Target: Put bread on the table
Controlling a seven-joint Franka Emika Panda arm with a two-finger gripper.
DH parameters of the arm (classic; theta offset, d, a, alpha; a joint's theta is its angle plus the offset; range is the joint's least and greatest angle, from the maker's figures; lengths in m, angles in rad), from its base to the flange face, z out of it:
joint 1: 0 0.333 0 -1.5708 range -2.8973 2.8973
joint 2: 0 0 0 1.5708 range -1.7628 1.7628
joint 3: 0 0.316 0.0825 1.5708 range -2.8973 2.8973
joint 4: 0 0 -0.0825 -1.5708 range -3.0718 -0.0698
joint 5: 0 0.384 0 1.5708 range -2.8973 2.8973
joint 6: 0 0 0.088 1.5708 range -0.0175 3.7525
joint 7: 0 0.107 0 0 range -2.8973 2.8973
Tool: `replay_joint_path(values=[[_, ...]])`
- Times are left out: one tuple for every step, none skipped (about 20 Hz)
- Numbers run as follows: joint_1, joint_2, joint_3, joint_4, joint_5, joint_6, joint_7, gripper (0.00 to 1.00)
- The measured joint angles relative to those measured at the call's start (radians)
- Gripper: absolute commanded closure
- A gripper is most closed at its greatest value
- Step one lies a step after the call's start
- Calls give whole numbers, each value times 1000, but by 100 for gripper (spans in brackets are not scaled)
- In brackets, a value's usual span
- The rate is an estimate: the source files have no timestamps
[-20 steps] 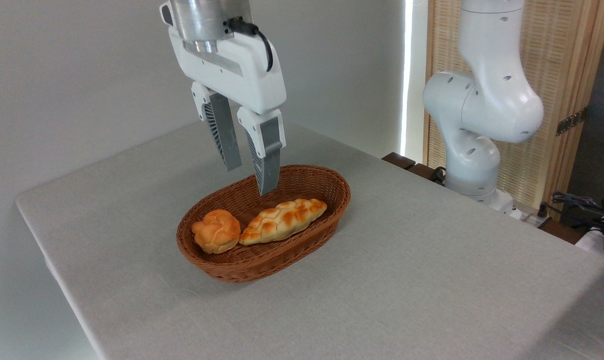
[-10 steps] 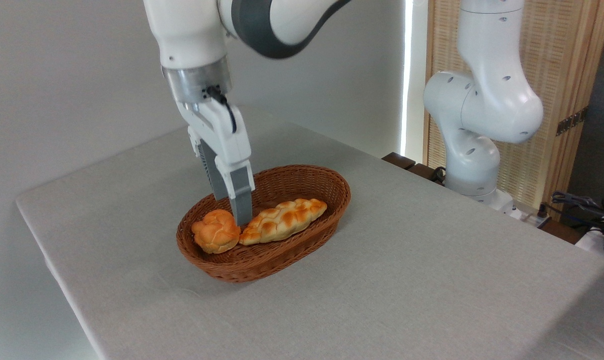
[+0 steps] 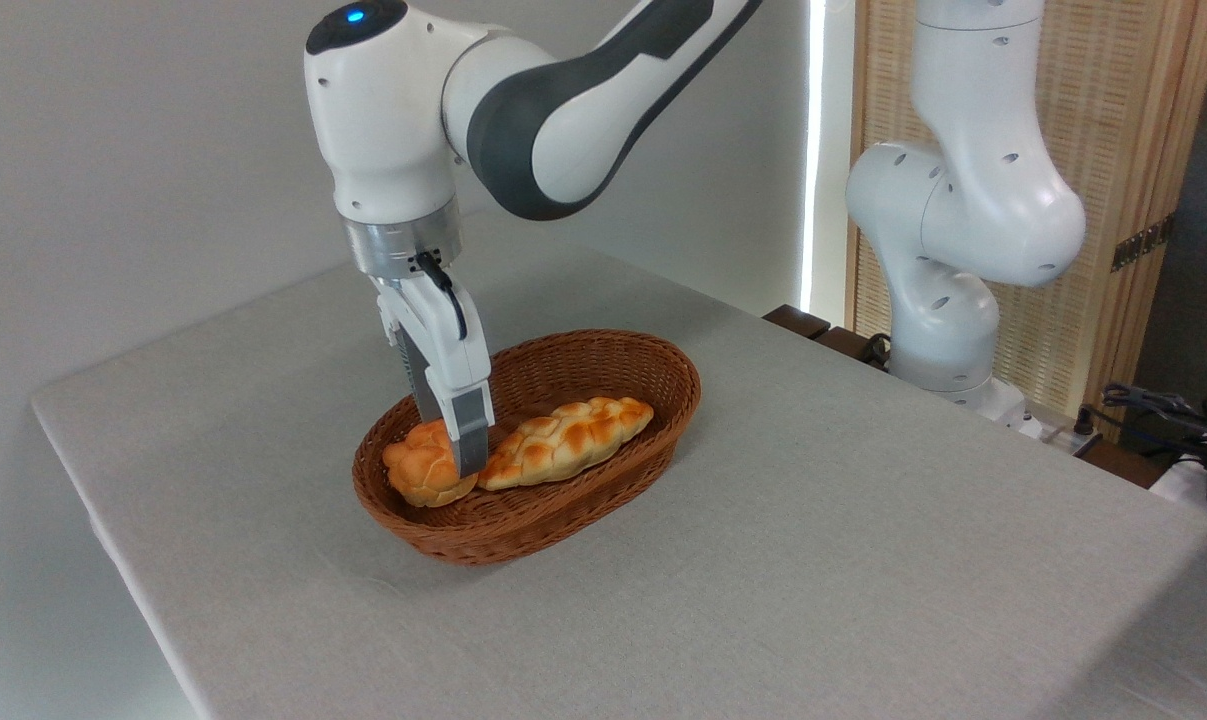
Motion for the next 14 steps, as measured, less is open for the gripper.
replay_joint_path(values=[[0,4,0,0,-10,1,0,0],[0,8,0,0,-14,1,0,0],[0,10,0,0,-15,3,0,0],[0,13,-2,0,-16,7,0,0],[0,17,-5,0,-16,13,0,0],[0,21,-7,0,-16,20,0,0],[0,26,-10,-1,-16,31,0,0],[0,31,-12,-1,-16,39,0,2],[0,34,-13,-1,-16,42,0,8],[0,37,-14,-2,-16,42,0,18],[0,39,-14,-2,-16,42,0,21],[0,40,-14,-2,-16,42,0,21],[0,41,-14,-2,-16,42,0,22],[0,41,-14,-2,-16,42,4,31]])
